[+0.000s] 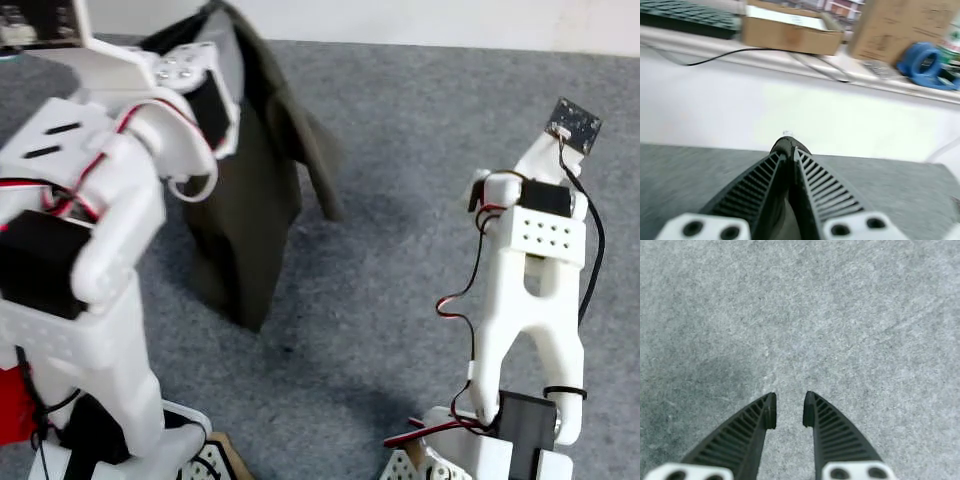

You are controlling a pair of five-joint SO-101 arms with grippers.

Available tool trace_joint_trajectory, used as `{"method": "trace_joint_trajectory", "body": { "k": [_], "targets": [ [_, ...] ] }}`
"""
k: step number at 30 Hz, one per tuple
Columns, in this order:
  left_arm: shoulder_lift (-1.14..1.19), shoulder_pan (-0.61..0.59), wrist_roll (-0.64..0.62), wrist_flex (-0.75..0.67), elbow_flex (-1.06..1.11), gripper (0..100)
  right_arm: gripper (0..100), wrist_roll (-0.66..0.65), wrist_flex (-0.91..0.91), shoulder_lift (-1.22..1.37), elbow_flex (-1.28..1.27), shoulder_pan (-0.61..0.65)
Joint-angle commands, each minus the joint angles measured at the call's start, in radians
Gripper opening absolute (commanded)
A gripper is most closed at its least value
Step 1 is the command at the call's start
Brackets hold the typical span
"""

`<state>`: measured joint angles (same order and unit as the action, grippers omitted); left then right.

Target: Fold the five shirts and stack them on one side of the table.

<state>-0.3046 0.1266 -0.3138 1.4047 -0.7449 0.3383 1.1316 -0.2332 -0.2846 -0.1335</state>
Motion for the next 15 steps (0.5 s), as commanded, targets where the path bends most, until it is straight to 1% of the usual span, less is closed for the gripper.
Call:
{"method": "trace_joint_trajectory", "body": {
  "k": [1,4,5,8,11,15],
  "targets": [
    [-0.031,-0.093,-0.003,0.055,0.099,1,10.4,0.015,0.007,-0.016,0.019,-0.007],
    [-0.036,-0.174,-0.002,0.124,0.186,1,10.4,0.003,0.050,-0.016,0.019,0.039],
    [-0.036,-0.209,-0.002,0.140,0.205,1,10.4,-0.028,0.064,-0.016,0.019,0.065],
    [-0.036,-0.344,0.000,0.224,0.228,1,10.4,-0.129,0.076,-0.016,0.013,0.176],
    [-0.030,-0.464,0.002,0.330,0.255,1,10.4,-0.158,0.070,-0.015,0.012,0.300],
    [-0.039,-0.619,0.003,0.336,0.374,1,10.4,-0.206,0.067,-0.007,0.010,0.449]
  ]
}}
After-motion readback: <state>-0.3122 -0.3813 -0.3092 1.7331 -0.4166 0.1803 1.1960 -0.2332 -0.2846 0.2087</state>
